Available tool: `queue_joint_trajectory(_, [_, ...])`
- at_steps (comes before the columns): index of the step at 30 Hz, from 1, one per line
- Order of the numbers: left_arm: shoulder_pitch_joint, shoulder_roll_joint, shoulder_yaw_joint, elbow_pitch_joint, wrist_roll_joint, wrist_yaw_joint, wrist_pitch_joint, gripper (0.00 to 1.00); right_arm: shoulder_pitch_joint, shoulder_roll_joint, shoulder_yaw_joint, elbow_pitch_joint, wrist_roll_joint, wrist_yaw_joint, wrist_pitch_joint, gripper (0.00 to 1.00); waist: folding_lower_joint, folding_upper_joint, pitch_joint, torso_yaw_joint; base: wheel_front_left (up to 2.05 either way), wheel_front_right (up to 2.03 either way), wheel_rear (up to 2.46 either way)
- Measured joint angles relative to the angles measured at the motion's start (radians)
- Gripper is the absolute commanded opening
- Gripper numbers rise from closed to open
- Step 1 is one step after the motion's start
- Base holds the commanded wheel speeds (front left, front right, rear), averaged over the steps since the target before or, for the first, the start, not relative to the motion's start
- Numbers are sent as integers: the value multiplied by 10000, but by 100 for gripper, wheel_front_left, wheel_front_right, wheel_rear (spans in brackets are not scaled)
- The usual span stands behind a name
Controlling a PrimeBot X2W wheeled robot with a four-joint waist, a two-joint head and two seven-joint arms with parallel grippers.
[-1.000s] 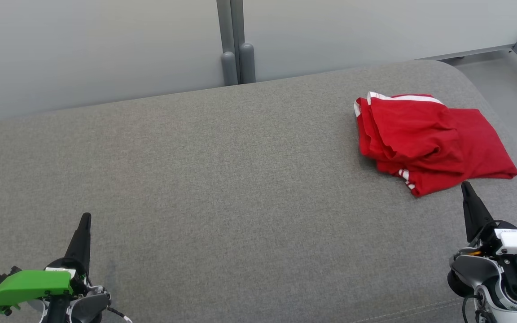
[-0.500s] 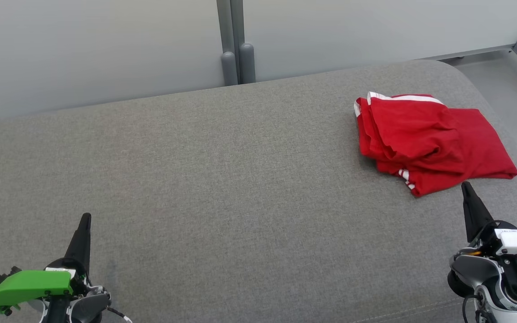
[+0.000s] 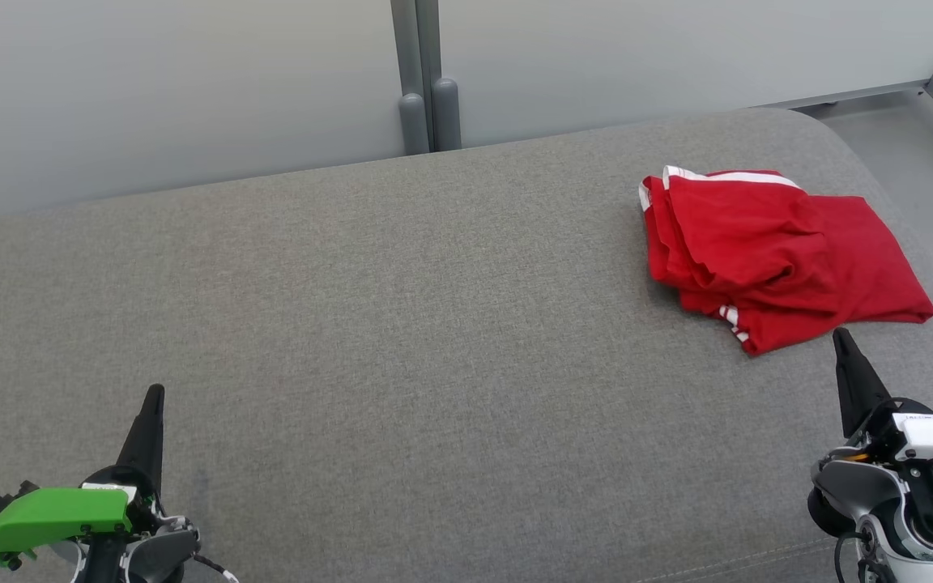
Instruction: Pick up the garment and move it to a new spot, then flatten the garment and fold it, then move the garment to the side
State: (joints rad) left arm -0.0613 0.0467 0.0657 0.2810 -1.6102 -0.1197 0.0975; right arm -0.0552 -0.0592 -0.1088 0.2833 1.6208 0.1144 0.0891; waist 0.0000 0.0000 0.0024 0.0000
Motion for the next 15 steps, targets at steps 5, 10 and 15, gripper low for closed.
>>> queue_joint_trajectory(5, [0,0,0,2,0,0,0,0,-1,0,-2,4,0,0,0,0,0,0,0,0,0,0,0])
queue_joint_trajectory(10, [0,0,2,6,0,-2,0,0,-2,2,-6,8,0,0,0,0,0,0,0,0,0,0,0])
queue_joint_trajectory(15, [-1,0,2,6,0,-2,0,0,-6,4,-13,10,0,0,0,0,0,0,0,0,0,0,0])
